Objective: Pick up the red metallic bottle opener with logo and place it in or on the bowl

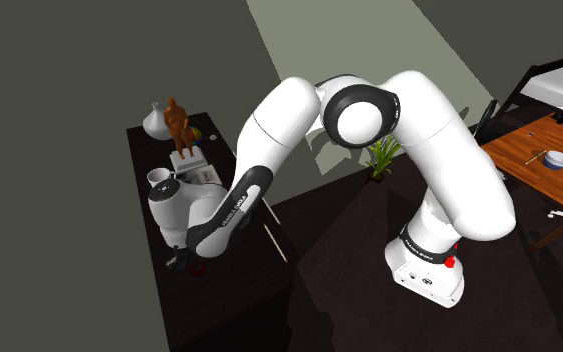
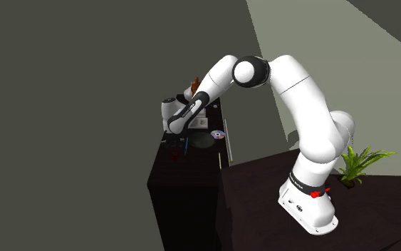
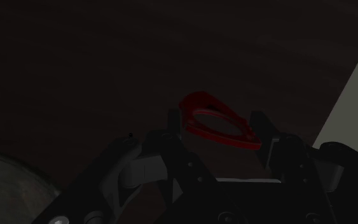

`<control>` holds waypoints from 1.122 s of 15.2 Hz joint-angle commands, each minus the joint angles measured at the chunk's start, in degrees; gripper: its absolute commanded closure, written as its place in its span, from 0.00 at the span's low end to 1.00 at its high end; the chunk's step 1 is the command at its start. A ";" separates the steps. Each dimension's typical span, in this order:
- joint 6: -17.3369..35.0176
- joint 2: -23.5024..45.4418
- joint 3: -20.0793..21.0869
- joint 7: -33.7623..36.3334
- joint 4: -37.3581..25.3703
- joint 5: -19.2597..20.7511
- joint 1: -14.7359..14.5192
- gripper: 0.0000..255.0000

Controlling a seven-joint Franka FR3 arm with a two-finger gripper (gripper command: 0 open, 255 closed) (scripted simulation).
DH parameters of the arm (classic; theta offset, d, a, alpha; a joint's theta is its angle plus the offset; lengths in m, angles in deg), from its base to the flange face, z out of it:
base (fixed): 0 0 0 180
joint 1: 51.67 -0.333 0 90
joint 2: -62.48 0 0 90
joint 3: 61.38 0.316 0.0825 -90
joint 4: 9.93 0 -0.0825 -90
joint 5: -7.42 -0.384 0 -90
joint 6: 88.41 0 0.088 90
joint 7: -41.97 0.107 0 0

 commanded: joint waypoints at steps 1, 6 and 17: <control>0.01 0.01 0.00 0.00 0.00 0.00 -0.01 1.00; 0.00 0.01 0.00 0.00 0.00 0.00 0.00 1.00; -4.40 -6.74 2.20 -0.88 2.42 -1.91 1.68 1.00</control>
